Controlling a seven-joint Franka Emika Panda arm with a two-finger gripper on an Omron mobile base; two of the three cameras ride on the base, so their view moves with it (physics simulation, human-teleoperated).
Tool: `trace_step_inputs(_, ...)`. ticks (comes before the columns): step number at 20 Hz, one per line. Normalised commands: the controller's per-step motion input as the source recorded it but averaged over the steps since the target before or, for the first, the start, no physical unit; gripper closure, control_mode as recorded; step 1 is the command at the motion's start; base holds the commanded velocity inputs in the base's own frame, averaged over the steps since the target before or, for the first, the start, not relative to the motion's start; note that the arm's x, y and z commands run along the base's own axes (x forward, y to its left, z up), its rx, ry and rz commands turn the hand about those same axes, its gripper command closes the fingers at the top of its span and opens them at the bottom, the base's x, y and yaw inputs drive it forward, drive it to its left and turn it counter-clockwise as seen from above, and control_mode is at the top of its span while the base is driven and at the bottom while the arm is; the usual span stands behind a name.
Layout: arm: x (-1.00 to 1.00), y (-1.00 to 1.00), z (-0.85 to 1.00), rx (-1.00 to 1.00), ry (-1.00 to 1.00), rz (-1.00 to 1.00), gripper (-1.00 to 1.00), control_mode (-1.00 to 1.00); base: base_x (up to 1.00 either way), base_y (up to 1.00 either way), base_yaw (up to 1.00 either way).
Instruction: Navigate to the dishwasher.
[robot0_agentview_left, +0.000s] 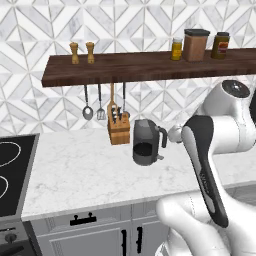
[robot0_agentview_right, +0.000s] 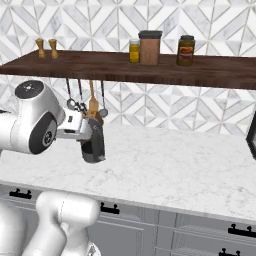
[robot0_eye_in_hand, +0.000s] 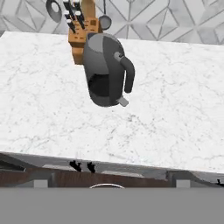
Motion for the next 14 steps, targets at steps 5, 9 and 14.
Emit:
trace_step_inputs(5, -0.45, 0.0, 0.0, 0.0, -0.29, 0.0, -1.0, -1.0, 0.0, 0.0, 0.0)
trace_step_inputs(9, -0.24, 0.0, 0.01, 0.02, -0.17, 0.0, -1.0, -1.0, 0.0, 0.0, 0.0)
trace_step_inputs(14, -0.15, 0.0, 0.1, 0.0, -0.14, 0.0, -1.0, 1.0, -0.21, 0.0, 0.0)
